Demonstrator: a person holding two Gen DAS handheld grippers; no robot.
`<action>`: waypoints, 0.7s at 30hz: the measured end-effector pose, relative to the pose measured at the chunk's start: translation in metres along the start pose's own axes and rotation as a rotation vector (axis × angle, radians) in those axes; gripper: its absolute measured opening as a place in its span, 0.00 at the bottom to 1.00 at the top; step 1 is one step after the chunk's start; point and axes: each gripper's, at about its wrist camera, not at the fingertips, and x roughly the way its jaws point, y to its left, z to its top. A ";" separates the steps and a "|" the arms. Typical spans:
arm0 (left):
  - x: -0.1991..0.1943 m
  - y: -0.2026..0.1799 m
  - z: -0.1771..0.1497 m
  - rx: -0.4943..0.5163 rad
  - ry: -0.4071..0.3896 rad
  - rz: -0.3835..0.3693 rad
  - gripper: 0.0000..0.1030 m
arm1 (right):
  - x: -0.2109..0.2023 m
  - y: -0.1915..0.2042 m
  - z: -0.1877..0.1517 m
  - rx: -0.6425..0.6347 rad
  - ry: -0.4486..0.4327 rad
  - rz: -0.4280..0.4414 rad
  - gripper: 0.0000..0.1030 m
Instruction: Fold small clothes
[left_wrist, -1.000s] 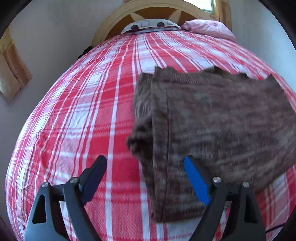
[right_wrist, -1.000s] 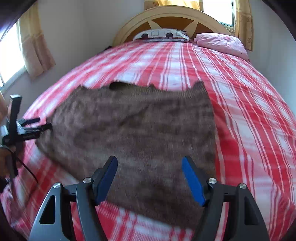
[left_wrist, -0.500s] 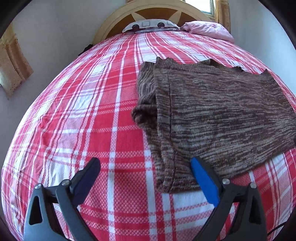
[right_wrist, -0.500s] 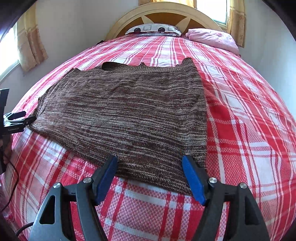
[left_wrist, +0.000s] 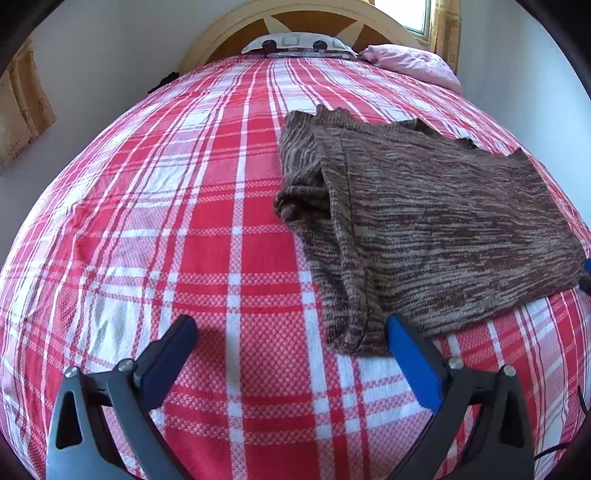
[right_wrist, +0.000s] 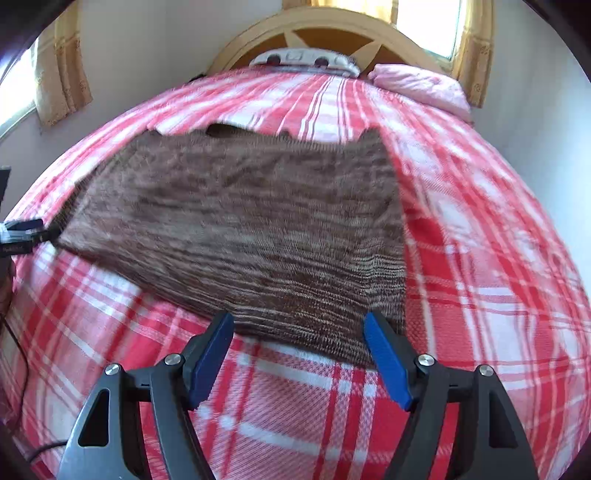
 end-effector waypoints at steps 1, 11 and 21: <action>-0.001 0.002 -0.001 0.003 0.000 -0.005 1.00 | -0.008 0.006 0.002 -0.007 -0.024 0.013 0.72; 0.000 0.010 -0.004 0.026 0.023 -0.032 1.00 | -0.003 0.090 0.017 -0.196 -0.045 0.101 0.72; -0.010 0.042 -0.013 -0.034 0.012 -0.014 1.00 | 0.015 0.161 0.032 -0.299 -0.071 0.181 0.72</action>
